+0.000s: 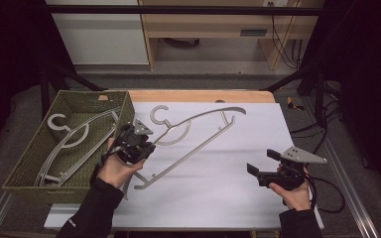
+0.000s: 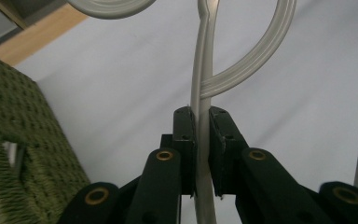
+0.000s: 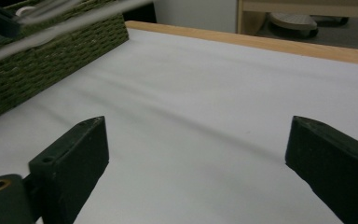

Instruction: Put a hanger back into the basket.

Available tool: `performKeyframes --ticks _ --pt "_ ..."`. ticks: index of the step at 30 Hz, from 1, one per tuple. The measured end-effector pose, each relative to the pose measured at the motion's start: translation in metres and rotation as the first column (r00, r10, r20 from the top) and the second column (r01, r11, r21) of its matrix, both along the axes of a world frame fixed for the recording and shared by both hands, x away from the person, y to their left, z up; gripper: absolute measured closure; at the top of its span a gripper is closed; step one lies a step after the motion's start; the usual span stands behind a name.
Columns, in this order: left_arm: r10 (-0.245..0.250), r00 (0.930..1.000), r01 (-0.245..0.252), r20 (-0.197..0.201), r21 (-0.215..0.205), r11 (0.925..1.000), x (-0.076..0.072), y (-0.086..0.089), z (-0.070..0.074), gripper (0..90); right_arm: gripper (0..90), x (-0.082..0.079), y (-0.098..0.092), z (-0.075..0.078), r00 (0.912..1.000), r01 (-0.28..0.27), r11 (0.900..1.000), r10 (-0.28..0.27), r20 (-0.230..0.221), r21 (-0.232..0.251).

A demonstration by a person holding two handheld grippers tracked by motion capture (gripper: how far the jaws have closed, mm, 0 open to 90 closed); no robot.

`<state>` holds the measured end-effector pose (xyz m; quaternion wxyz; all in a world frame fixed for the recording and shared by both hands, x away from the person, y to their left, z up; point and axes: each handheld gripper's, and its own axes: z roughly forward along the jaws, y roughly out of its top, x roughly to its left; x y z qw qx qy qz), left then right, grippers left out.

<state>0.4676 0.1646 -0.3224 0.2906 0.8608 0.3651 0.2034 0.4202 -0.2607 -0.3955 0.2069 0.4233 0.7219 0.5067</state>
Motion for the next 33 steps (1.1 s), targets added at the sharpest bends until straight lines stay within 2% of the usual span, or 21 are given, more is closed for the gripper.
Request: performKeyframes --ticks 2,3,4,6,10,12,14,16,21,26,33 --pt "0.007 0.9998 -0.007 0.02 -0.003 1.0 -0.003 0.004 0.01 82.2 3.0 0.0 -0.001 0.0 0.9998 0.019 1.0 -0.019 0.002 0.0" --pt "0.016 0.9992 -0.015 0.038 -0.021 0.9997 -0.005 0.006 0.014 82.2 2.3 -0.001 -0.001 0.001 0.9995 0.031 0.999 -0.031 -0.002 0.009" --pt "0.014 0.9991 -0.013 0.041 -0.022 0.9997 -0.006 0.008 0.019 82.2 2.3 -0.001 -0.002 0.001 0.9995 0.031 0.999 -0.031 0.003 0.021" --pt "0.017 0.9981 -0.015 0.06 -0.026 0.9996 -0.007 0.013 0.027 82.2 2.3 -0.002 -0.004 0.001 0.9992 0.04 0.999 -0.04 0.003 0.017" --pt "0.034 0.9962 -0.033 0.081 -0.014 0.9994 -0.009 0.025 0.044 82.2 2.3 -0.003 -0.007 0.003 0.9985 0.054 0.998 -0.054 0.01 0.02" --pt "0.043 0.995 -0.041 0.09 -0.022 0.9989 -0.007 0.033 0.05 82.2 2.3 -0.004 -0.008 0.004 0.9983 0.055 0.998 -0.055 0.017 0.011" --pt "0.049 0.9936 -0.049 0.102 -0.01 0.9988 -0.005 0.042 0.056 82.1 2.3 -0.005 -0.008 0.005 0.9977 0.065 0.997 -0.066 0.015 0.028" --pt "0.064 0.9917 -0.065 0.111 0.006 0.9978 -0.003 0.051 0.061 82.2 2.4 -0.005 -0.011 0.006 0.9978 0.061 0.998 -0.062 0.025 0.016" --pt "0.099 0.9866 -0.104 0.129 0.03 0.9941 0.002 0.076 0.069 82.2 2.4 -0.005 -0.011 0.006 0.9976 0.067 0.997 -0.067 0.016 0.028" --pt "0.119 0.9822 -0.124 0.145 0.026 0.992 0.006 0.097 0.075 82.1 2.4 -0.004 -0.011 0.005 0.9975 0.067 0.998 -0.068 0.023 0.013" --pt "0.148 0.9794 -0.153 0.137 0.026 0.9879 0.011 0.125 0.074 82.1 2.4 -0.005 -0.009 0.007 0.997 0.072 0.997 -0.072 0.027 0.013"
